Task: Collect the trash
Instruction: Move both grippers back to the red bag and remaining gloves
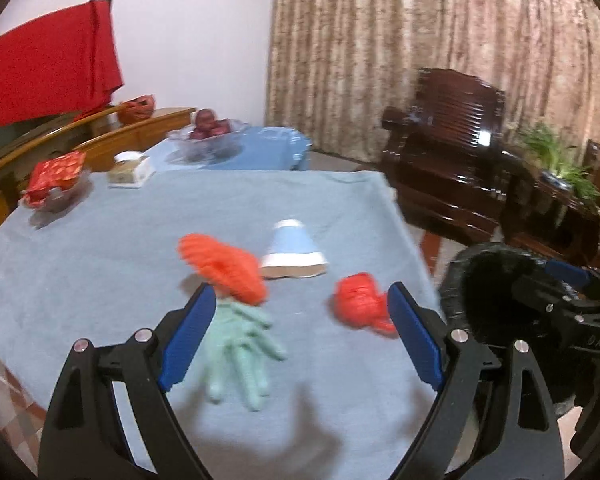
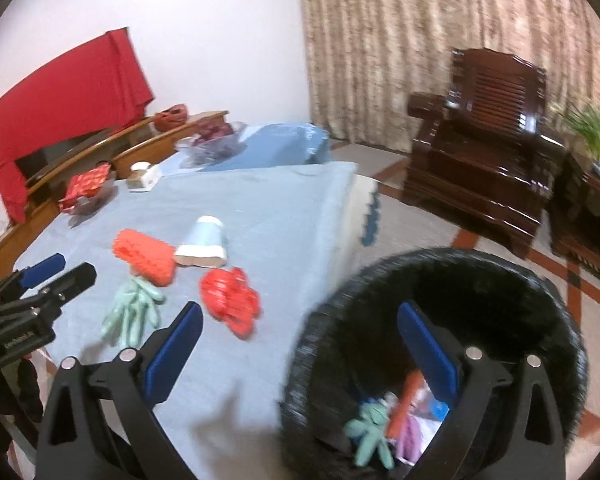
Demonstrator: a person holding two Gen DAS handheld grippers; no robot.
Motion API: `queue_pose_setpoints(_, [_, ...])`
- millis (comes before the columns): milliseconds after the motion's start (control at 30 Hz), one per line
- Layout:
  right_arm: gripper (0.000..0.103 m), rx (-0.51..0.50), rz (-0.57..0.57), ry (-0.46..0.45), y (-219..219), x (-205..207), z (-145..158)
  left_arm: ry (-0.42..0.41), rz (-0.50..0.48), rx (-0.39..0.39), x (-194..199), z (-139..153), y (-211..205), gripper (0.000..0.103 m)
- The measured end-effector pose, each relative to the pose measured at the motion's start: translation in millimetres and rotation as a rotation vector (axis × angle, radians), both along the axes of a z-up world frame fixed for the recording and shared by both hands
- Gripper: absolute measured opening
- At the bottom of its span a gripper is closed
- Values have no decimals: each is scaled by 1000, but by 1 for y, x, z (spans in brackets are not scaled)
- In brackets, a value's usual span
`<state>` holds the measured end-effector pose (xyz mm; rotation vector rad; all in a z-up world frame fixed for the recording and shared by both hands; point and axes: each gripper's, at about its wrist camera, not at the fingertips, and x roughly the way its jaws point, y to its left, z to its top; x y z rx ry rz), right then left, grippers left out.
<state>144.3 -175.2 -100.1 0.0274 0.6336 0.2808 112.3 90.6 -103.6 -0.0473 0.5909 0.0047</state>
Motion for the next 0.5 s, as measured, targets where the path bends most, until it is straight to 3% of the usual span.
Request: queue_pose_setpoints(500, [95, -26, 98, 28, 87, 52, -40, 72, 98, 7, 19, -42, 57, 85])
